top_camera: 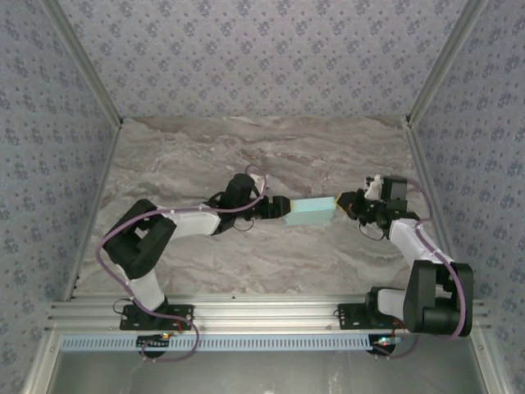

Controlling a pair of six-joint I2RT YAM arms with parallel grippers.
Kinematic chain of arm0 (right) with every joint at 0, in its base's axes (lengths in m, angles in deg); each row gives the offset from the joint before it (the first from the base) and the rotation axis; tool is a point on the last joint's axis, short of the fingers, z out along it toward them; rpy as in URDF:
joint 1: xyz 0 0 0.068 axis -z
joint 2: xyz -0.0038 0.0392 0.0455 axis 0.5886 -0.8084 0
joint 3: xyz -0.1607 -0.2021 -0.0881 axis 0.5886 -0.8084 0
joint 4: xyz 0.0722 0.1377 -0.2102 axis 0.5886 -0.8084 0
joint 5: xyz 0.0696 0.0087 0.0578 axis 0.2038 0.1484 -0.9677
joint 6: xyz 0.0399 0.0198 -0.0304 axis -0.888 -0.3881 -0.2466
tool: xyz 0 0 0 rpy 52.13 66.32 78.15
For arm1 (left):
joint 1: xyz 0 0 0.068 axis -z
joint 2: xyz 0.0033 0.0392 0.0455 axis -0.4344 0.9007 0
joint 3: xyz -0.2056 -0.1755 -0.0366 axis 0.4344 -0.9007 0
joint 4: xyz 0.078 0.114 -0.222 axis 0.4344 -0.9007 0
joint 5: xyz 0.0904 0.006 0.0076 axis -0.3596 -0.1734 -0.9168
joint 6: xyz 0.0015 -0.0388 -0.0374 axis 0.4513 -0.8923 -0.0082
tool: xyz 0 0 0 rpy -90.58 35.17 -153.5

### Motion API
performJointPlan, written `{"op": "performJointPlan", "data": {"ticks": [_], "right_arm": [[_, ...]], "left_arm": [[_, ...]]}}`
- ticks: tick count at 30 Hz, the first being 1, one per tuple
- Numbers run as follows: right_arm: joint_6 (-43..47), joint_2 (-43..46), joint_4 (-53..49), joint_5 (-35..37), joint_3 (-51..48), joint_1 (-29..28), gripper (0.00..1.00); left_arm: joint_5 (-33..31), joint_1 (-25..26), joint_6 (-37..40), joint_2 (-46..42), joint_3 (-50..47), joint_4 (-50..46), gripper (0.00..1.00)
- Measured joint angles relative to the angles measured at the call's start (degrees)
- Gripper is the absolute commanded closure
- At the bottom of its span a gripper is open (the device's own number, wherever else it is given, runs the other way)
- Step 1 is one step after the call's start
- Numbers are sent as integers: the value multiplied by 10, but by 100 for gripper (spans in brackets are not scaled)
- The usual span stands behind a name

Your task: Fold the paper box

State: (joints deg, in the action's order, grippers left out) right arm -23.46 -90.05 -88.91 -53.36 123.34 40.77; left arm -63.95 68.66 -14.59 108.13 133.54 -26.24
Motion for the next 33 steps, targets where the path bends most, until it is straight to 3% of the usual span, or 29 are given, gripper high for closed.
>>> {"op": "performJointPlan", "data": {"ticks": [6, 24, 33], "right_arm": [[0, 0, -1, 2, 0, -1, 90], [3, 0, -7, 2, 2, -4, 89], [77, -11, -143, 47, 72, -6, 79]], "left_arm": [[0, 0, 12, 2, 0, 14, 46], [-2, 0, 191, 24, -58, 162, 52], [-8, 0, 246, 36, -57, 185, 52]]}}
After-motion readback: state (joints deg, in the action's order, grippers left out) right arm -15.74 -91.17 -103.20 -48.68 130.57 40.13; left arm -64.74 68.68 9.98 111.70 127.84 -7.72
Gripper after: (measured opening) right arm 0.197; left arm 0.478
